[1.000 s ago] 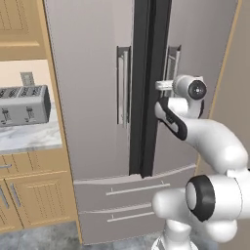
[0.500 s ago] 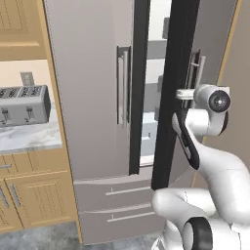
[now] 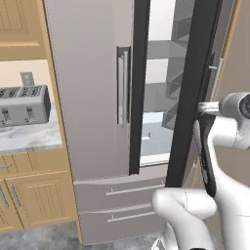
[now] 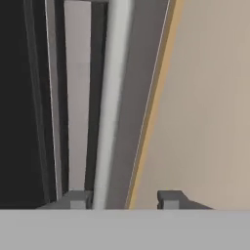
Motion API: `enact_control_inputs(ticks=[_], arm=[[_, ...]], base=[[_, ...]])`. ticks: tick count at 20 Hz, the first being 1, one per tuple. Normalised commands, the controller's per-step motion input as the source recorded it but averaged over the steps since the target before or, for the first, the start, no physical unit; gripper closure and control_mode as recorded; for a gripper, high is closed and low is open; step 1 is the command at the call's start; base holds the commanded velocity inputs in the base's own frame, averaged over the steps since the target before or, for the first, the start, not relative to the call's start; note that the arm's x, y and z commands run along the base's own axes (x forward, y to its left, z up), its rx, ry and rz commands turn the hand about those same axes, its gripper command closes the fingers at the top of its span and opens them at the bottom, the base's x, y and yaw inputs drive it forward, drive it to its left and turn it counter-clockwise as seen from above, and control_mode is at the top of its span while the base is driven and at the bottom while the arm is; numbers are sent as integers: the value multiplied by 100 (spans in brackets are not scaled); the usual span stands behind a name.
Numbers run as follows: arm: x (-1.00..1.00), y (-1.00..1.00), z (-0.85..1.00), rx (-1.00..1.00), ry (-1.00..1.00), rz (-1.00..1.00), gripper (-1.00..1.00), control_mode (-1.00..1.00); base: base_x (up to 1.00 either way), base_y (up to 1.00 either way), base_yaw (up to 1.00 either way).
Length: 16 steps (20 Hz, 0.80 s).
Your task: There is a bowl on the dining counter. Grab a lemon wedge from the fridge and place it in the bowl. Then get the liquor bottle and glass cup from the cabinet and place them next to the bowl.
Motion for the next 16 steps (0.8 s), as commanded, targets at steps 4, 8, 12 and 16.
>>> enact_control_inputs(ticks=[4,8,12,16], arm=[[-100,67,20,-31,4,0,-100,-100],[-96,100,29,-50,1,1,-100,-100],[-21,100,24,-60,27,0,-100,-100],[17,100,16,-56,31,0,-100,-100]], base=[[0,0,0],[0,0,0],[0,0,0],[0,0,0]])
